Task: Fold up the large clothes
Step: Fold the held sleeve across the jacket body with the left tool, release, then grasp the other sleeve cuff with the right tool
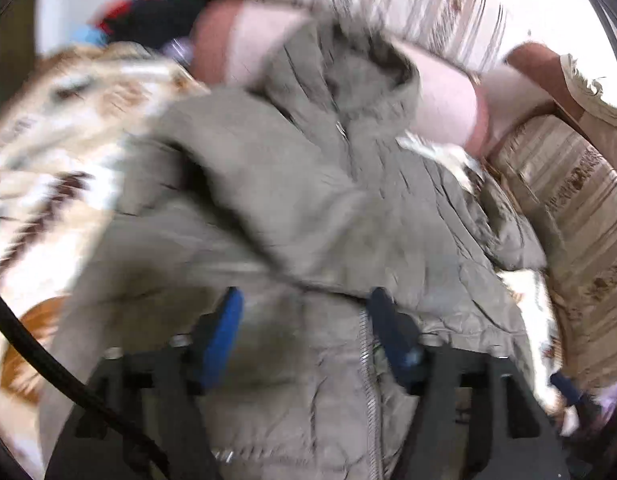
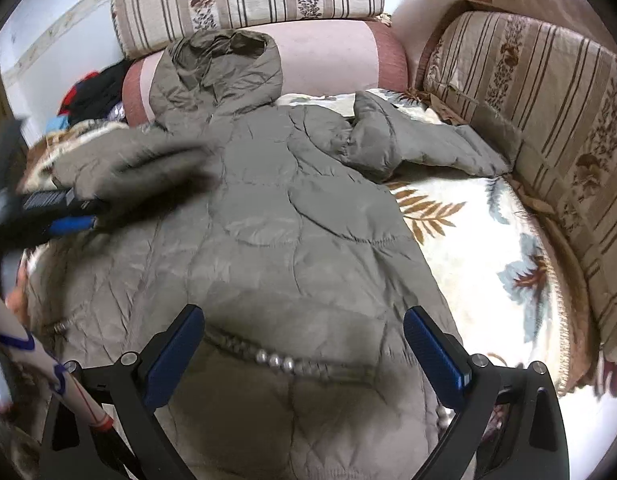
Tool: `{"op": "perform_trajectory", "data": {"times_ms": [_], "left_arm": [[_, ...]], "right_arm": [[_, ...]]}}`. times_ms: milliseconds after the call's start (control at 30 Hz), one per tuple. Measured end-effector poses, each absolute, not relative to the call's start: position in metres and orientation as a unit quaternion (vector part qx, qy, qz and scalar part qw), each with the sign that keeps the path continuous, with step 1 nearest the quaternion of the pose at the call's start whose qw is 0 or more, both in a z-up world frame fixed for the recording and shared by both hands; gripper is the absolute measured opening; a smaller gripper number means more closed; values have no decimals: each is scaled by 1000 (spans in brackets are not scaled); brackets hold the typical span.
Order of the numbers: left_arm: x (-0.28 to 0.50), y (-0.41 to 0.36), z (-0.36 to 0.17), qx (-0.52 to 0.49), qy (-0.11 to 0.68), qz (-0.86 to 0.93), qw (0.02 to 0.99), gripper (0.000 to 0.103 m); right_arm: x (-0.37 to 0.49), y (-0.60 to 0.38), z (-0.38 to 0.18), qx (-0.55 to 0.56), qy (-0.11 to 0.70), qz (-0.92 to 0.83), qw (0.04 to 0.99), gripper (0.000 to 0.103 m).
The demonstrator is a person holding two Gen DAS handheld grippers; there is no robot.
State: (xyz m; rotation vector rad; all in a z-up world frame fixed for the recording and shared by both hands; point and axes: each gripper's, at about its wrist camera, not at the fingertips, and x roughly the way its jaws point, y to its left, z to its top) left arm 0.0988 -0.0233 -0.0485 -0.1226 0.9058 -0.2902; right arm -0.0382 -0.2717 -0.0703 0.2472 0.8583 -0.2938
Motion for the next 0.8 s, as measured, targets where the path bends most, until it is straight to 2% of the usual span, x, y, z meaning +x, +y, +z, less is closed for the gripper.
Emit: {"op": "perform_trajectory", "data": {"times_ms": [100, 300, 500, 600, 733, 800], "left_arm": [[60, -13, -41, -46, 407, -99, 907, 71], [6, -15, -59, -23, 407, -37, 913, 71], [-16, -10, -81, -5, 448, 21, 894, 71], [-31, 4, -72, -10, 443, 43, 896, 71], [-42, 17, -62, -33, 428, 57, 901, 71], [-47, 16, -55, -14, 413, 62, 908, 71]], "right_arm": [[-16, -284, -69, 152, 407, -102, 895, 102], [28, -309, -84, 205, 409, -77, 886, 102], [69, -328, -103, 247, 419, -54, 872, 102], [88, -336, -111, 269, 428, -51, 861, 101], [108, -339, -122, 280, 449, -46, 847, 97], [115, -338, -125, 270, 455, -48, 847, 89]]}}
